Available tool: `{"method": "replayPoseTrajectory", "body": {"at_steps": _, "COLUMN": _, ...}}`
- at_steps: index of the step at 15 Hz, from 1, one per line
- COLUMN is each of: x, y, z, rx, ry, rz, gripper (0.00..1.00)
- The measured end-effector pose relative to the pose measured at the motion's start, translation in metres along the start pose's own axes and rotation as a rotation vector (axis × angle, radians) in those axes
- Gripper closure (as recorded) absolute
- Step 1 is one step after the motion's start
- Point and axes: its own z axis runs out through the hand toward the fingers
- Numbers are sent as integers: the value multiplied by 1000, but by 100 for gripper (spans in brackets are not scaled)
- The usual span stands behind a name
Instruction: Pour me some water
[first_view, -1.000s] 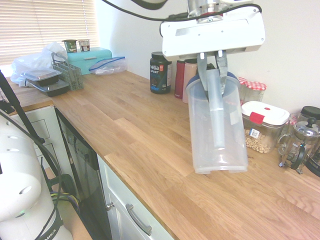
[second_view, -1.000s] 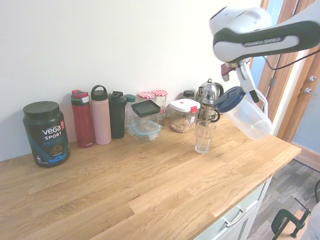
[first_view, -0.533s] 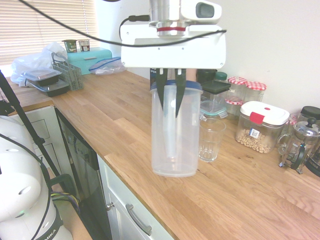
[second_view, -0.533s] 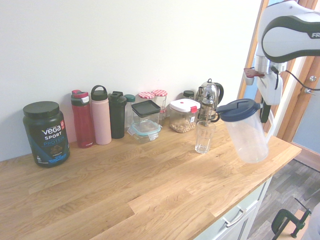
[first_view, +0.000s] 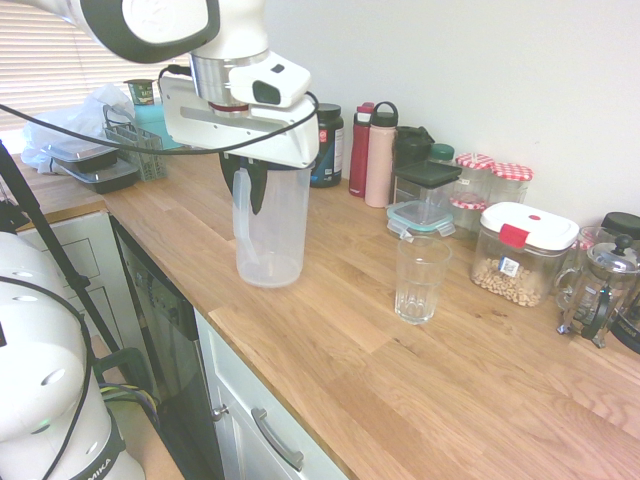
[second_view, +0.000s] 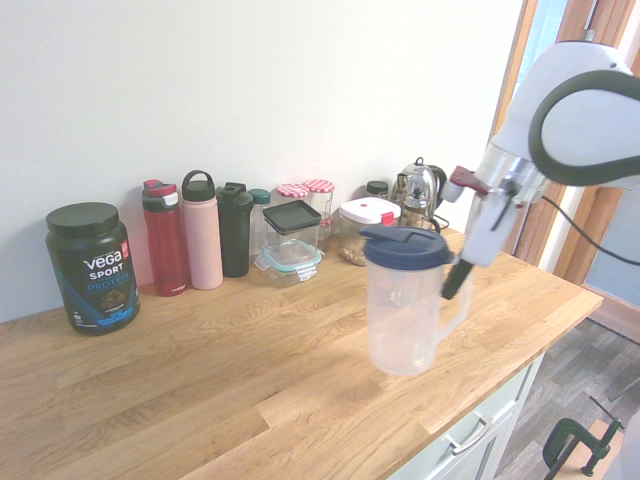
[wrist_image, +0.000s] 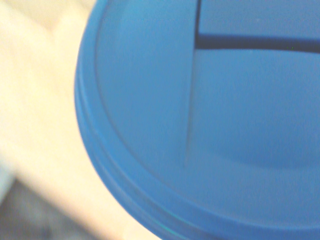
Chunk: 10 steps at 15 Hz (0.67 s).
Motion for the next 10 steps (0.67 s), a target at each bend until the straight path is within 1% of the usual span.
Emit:
{"method": "replayPoseTrajectory", "body": {"at_steps": 4, "x": 2, "y": -73, "z": 25, "rx": 75, "ry": 211, "rz": 134, "gripper": 100}}
{"method": "replayPoseTrajectory", "body": {"at_steps": 5, "x": 5, "y": -88, "z": 36, "rx": 82, "ry": 229, "rz": 140, "gripper": 100}}
{"method": "replayPoseTrajectory", "body": {"at_steps": 6, "x": 9, "y": -102, "z": 47, "rx": 82, "ry": 219, "rz": 141, "gripper": 100}}
{"method": "replayPoseTrajectory", "body": {"at_steps": 9, "x": 35, "y": -133, "z": 78, "rx": 48, "ry": 141, "rz": 142, "gripper": 100}}
{"method": "replayPoseTrajectory", "body": {"at_steps": 10, "x": 44, "y": -141, "z": 84, "rx": 41, "ry": 137, "rz": 147, "gripper": 100}}
